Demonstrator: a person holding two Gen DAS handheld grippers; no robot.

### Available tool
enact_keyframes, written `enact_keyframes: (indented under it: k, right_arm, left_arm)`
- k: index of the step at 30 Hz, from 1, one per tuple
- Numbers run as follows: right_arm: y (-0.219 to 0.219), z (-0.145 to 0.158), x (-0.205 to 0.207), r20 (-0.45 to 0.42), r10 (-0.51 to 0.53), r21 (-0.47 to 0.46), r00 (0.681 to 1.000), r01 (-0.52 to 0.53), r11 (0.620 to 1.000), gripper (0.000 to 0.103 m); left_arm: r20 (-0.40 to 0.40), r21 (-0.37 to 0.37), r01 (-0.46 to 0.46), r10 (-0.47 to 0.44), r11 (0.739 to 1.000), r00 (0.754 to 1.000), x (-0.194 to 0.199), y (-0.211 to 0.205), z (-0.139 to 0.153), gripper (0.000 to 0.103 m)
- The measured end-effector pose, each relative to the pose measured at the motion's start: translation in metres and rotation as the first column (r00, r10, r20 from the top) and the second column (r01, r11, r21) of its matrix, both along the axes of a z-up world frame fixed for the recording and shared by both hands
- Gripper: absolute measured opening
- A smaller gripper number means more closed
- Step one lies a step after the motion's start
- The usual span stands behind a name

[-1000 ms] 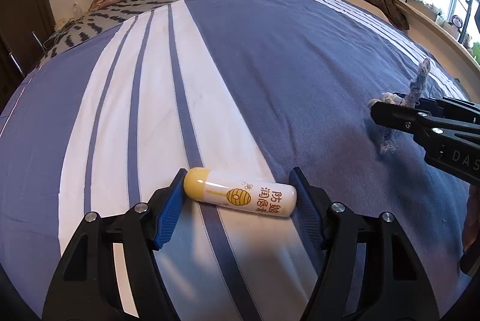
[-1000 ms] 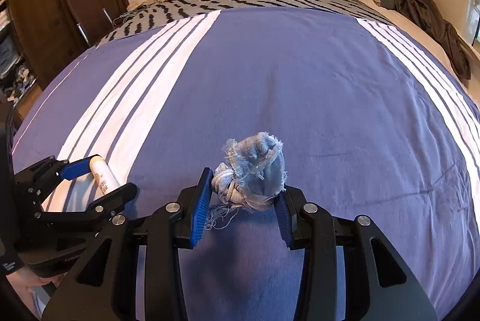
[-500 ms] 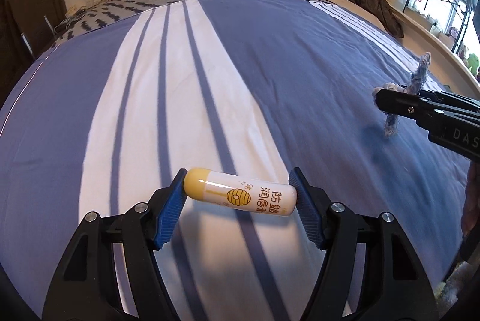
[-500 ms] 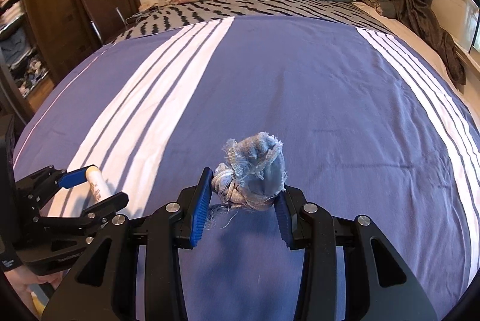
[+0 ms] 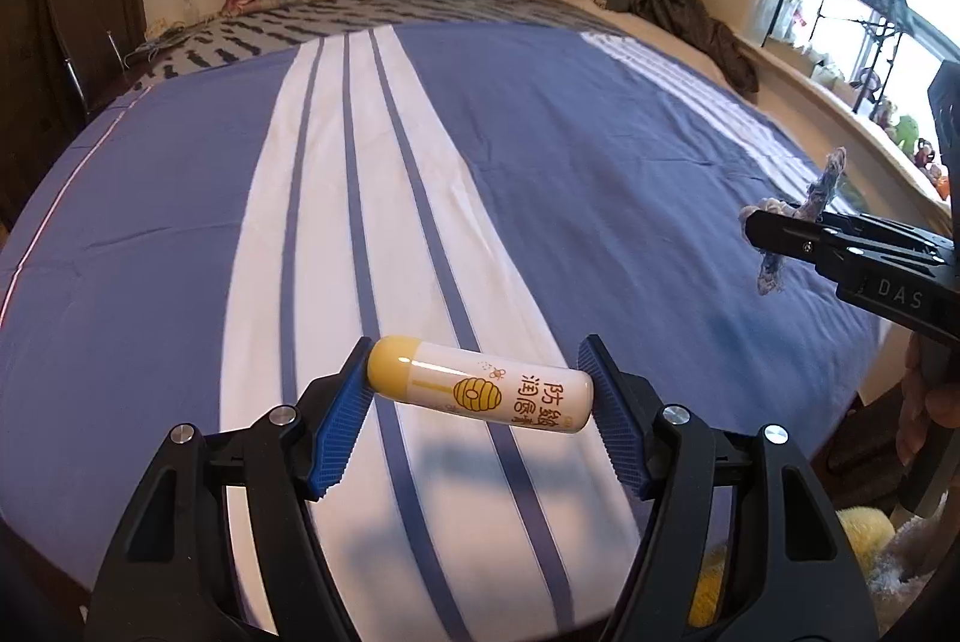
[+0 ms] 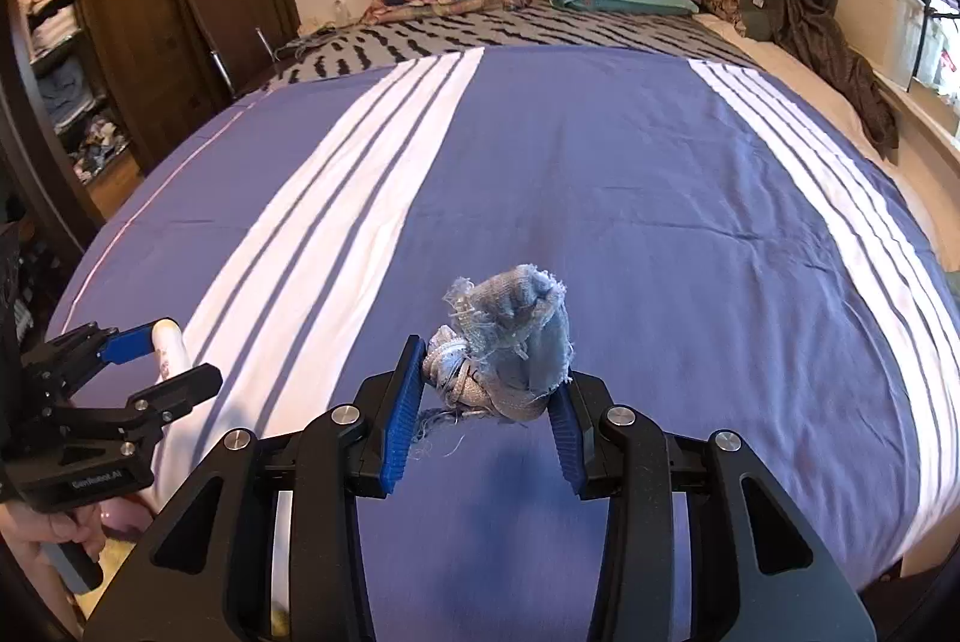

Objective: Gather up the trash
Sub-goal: 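Carry the grey sock and tube down over the bin with both tools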

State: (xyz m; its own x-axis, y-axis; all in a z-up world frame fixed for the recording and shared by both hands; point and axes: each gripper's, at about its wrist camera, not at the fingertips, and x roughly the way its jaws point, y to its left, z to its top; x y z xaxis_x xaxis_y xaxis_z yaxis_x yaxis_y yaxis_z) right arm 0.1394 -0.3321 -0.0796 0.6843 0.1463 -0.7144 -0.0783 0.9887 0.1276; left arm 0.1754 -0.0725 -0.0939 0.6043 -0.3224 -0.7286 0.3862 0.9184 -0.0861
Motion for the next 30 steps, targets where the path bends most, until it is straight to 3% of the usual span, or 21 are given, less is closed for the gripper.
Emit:
enact_keyframes:
  k: [7, 14, 25, 30]
  right_arm:
    - [0.009, 0.010, -0.061, 0.039, 0.016, 0.005, 0.999, -0.016, 1.000, 0.040]
    - [0.024, 0.004, -0.118, 0.068, 0.038, 0.026, 0.997, -0.040, 0.999, 0.040]
    - [0.047, -0.041, -0.180, 0.040, 0.047, 0.006, 0.998, -0.047, 0.999, 0.040]
    - [0.055, -0.077, -0.192, -0.022, 0.074, 0.043, 0.997, -0.073, 0.996, 0.040]
  left_arm:
    - [0.033, -0.032, 0.007, -0.006, 0.999, 0.999, -0.065, 0.013, 0.011, 0.065]
    - [0.035, -0.050, 0.022, -0.020, 0.999, 0.999, -0.119, 0.022, 0.001, 0.065]
    - [0.001, -0.058, 0.029, -0.029, 0.998, 1.000, -0.180, 0.038, -0.043, 0.065]
    - [-0.048, -0.060, 0.043, -0.046, 0.997, 0.998, -0.194, 0.042, -0.076, 0.065]
